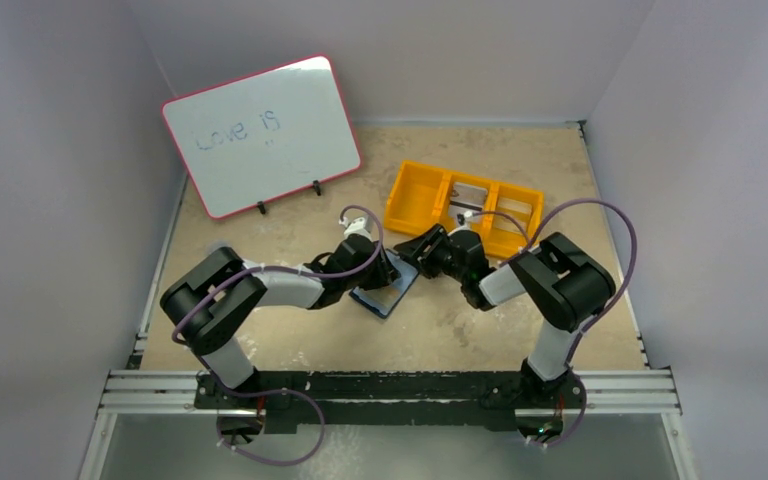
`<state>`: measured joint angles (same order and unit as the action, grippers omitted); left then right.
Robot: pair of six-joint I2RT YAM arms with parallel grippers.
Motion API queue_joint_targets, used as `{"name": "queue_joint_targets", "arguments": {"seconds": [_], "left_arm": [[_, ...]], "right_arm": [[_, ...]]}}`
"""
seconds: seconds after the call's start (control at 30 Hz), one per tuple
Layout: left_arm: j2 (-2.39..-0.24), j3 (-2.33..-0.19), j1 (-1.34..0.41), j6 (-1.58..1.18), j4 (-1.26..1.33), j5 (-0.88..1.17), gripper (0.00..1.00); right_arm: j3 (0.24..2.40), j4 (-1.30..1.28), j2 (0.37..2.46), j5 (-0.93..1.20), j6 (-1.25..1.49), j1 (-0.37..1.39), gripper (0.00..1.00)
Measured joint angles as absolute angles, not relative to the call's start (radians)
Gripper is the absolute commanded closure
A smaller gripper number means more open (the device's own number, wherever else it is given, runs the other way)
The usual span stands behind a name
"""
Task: Take the credit cards out of the card holder
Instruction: Adjust the card holder at the center of the board.
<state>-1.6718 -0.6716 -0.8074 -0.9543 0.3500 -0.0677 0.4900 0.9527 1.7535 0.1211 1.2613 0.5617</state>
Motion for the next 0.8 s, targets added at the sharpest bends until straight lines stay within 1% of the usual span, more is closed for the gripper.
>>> {"name": "queue_joint_targets", "arguments": {"seconds": [0.03, 0.1, 0.3, 0.7, 0.8], "left_arm": [[-1.672, -0.672, -0.808, -0.952, 0.350, -0.068, 0.69], [-1.676, -0.675, -0.809, -0.949, 0.352, -0.068, 0.69], [-1.686, -0.684, -0.818, -0.942, 0.353, -0.075, 0.70], [-1.685, -0.683, -0.840, -0.923, 0.351, -0.118, 0.71], [-1.683, -0.682, -0.841, -0.923, 0.351, -0.123, 0.70]], "right_arm": [[0.490, 0.992, 1.773, 0.133, 1.266, 0.560, 0.41], [0.490, 1.069, 1.812, 0.158, 1.277, 0.556, 0.40], [0.496, 1.158, 1.840, 0.200, 1.283, 0.555, 0.40], [0.542, 1.140, 1.794, 0.174, 1.271, 0.530, 0.38], [0.545, 1.087, 1.758, 0.157, 1.245, 0.524, 0.38]]}}
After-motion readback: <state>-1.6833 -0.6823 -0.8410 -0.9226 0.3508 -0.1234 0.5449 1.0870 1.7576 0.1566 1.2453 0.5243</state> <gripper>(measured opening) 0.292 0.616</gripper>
